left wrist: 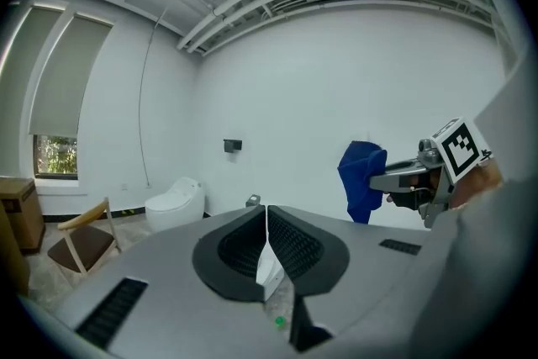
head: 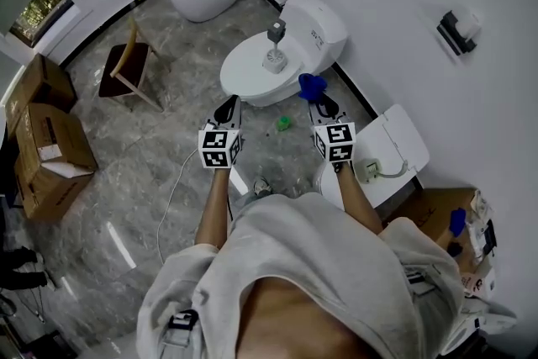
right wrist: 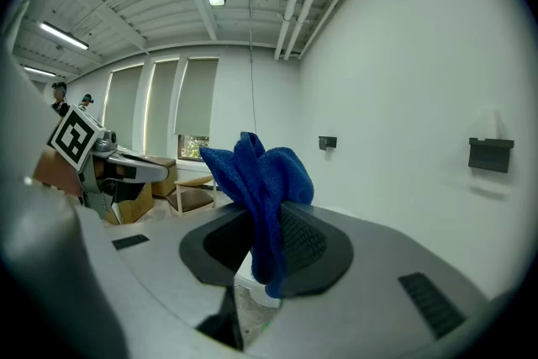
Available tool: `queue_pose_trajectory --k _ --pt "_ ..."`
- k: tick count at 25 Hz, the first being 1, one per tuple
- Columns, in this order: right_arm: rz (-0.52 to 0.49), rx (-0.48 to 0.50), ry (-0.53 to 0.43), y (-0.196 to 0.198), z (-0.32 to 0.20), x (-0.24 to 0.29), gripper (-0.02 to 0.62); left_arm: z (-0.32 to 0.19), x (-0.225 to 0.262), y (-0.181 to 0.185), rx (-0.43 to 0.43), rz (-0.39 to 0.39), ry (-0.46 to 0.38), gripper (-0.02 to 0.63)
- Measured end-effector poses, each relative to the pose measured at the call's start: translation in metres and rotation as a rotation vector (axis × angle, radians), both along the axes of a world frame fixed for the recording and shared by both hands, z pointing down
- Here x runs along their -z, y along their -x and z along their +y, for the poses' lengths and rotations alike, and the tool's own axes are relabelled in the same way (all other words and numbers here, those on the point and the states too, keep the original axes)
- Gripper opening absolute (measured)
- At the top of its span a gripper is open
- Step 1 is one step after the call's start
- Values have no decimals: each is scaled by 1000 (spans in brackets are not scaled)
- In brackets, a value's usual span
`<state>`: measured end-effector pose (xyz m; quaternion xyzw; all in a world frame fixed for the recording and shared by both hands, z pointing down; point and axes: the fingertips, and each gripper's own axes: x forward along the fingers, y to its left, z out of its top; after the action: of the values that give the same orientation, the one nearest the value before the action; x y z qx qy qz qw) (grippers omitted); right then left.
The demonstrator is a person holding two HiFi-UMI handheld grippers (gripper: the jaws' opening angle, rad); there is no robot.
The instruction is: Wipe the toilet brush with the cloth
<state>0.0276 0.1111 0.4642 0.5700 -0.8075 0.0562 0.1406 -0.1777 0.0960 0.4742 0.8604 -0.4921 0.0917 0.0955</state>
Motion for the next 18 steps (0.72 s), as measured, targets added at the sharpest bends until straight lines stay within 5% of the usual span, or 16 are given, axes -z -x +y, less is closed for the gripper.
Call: queue_pose_trajectory --k 18 --pt "15 -36 97 2 -70 -37 94 -87 -46 -6 -76 3 99 23"
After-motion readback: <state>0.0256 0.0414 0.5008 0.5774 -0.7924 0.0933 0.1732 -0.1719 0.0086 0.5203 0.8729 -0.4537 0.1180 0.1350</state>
